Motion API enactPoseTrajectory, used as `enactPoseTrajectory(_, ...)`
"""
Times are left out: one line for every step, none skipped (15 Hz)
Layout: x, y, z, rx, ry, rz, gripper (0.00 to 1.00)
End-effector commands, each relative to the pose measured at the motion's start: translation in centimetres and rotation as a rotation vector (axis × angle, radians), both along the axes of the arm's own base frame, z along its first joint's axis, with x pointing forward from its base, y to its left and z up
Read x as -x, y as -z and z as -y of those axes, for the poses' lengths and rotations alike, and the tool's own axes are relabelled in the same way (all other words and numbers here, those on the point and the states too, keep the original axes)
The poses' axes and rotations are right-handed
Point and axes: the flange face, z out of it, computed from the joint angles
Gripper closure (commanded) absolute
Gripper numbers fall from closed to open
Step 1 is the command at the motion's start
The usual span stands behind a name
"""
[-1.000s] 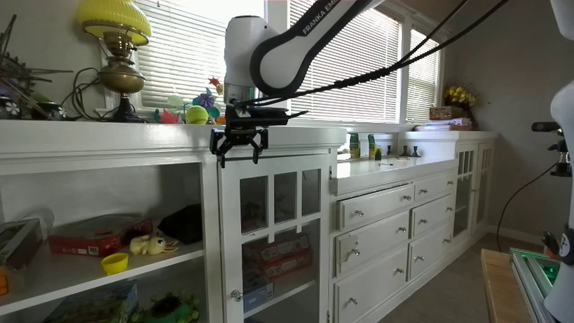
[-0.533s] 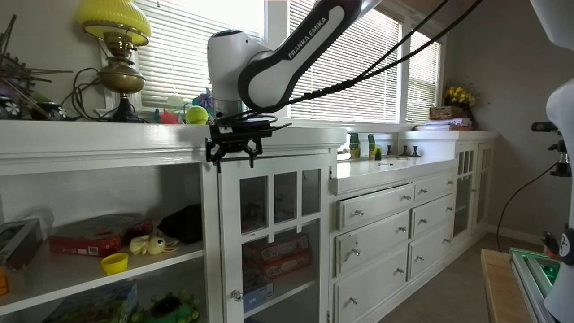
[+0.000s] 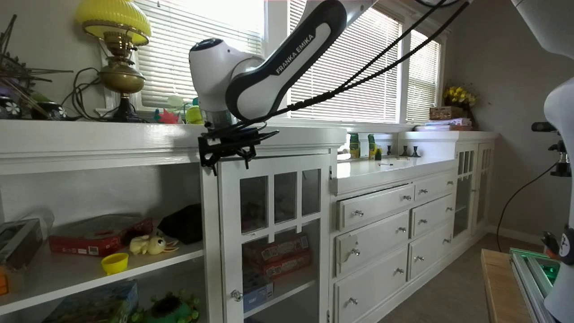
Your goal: Open the right cabinet door
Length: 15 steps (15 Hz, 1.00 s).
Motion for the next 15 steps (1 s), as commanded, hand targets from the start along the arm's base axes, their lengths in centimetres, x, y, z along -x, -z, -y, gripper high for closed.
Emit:
enactPoseTrajectory(-1.4,0.1,-0.4,0.067,0.035,0.042,0.00)
enactPoseTrajectory(-1.6,0.0,-0.3,0.082,0.040,0.050,0.00)
enactPoseTrajectory(-1.7,0.1,-0.2,0.090,0.045,0.056,0.00)
enactPoseTrajectory(-1.8,0.1,-0.2,0.098,0.045,0.061,0.00)
enactPoseTrajectory(-1.9,0.2,-0.1,0.104,0.047,0.062,0.00)
enactPoseTrajectory(-2.0,0.3,-0.1,0.109,0.045,0.066,0.00)
enactPoseTrajectory(-2.1,0.5,-0.1,0.111,0.047,0.064,0.00)
enactPoseTrajectory(-2.1,0.7,-0.2,0.109,0.048,0.062,0.00)
enactPoseTrajectory(-2.1,0.8,-0.2,0.103,0.053,0.055,0.00)
enactPoseTrajectory(-2.0,0.9,-0.3,0.098,0.057,0.049,0.00)
enactPoseTrajectory(-1.7,0.9,-0.4,0.090,0.067,0.037,0.00)
enactPoseTrajectory(-1.4,0.9,-0.5,0.082,0.076,0.028,0.00)
enactPoseTrajectory(-0.9,0.7,-0.8,0.078,0.085,0.018,0.00)
enactPoseTrajectory(-0.6,0.6,-1.1,0.076,0.094,0.016,0.00)
enactPoseTrajectory(0.0,0.4,-1.6,0.073,0.103,0.013,0.00)
